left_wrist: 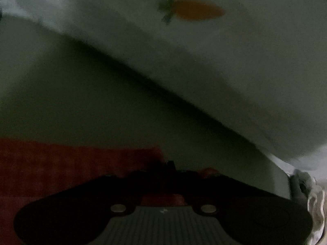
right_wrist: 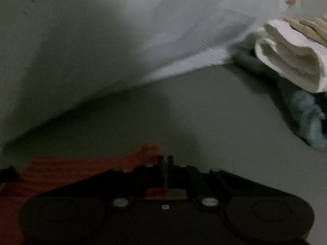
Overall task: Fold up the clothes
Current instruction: 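Grasp the red cloth edge with both tools and fold it over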
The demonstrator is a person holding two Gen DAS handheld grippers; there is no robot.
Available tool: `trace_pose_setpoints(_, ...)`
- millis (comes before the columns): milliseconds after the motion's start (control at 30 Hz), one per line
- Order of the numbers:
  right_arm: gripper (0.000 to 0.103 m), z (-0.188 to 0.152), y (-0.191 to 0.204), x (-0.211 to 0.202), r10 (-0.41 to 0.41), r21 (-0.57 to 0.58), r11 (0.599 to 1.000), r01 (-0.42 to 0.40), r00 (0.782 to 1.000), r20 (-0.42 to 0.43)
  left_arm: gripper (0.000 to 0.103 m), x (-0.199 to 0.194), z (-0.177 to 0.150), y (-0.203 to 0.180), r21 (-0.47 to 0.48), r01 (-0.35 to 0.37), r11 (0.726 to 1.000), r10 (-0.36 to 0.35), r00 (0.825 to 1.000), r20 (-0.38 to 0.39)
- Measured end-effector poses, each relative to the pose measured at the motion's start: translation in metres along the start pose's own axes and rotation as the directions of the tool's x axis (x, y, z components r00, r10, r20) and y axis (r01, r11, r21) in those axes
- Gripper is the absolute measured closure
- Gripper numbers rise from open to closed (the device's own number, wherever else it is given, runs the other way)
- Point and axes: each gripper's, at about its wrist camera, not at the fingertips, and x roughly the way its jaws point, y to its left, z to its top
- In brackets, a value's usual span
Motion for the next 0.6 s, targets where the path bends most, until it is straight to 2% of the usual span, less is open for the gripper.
trace_pose_setpoints(33, 0.081, -0.001, -0.002, -0.005, 0.0, 0.011, 1.0, 0.0, 1.0, 0.002, 0.075, -0.003, 0.001, 0.002, -0.024, 0.017, 1.0, -0.017, 1.0, -0.004)
trace_pose_setpoints(67, 0.064, -0.003, -0.003, -0.011, 0.005, 0.024, 1.0, -0.005, 1.0, 0.007, 0.072, -0.012, 0.0, 0.004, -0.035, 0.042, 0.999, -0.041, 0.999, 0.017)
trace_pose_setpoints(100, 0.055, -0.005, -0.005, -0.017, 0.009, 0.037, 0.999, -0.009, 1.0, 0.012, 0.064, -0.024, -0.001, 0.006, -0.038, 0.066, 0.997, -0.065, 0.997, 0.046)
trace_pose_setpoints(133, 0.056, -0.009, -0.008, -0.025, 0.032, 0.051, 0.998, -0.033, 0.999, 0.01, 0.056, -0.036, -0.003, 0.009, -0.037, 0.075, 0.997, -0.072, 0.995, 0.065)
trace_pose_setpoints(267, 0.057, -0.03, -0.025, -0.045, 0.154, 0.15, 0.978, -0.142, 0.985, -0.075, 0.049, -0.091, -0.02, 0.023, 0.019, 0.015, 1.0, -0.016, 0.998, 0.054)
trace_pose_setpoints(333, 0.057, -0.047, -0.037, -0.057, 0.23, 0.24, 0.951, -0.195, 0.965, -0.126, 0.037, -0.122, -0.03, 0.032, 0.078, -0.035, 0.996, 0.03, 0.998, 0.059)
trace_pose_setpoints(433, 0.056, -0.08, -0.053, -0.081, 0.332, 0.341, 0.904, -0.256, 0.924, -0.187, 0.031, -0.173, -0.06, 0.059, 0.113, -0.126, 0.986, 0.119, 0.991, 0.066)
trace_pose_setpoints(533, 0.055, -0.111, -0.064, -0.103, 0.386, 0.371, 0.883, -0.288, 0.895, -0.222, 0.029, -0.208, -0.098, 0.089, 0.048, -0.183, 0.982, 0.182, 0.983, 0.024)
trace_pose_setpoints(600, 0.055, -0.129, -0.068, -0.118, 0.429, 0.38, 0.867, -0.322, 0.87, -0.244, 0.027, -0.227, -0.128, 0.115, -0.069, -0.183, 0.981, 0.181, 0.983, -0.027)
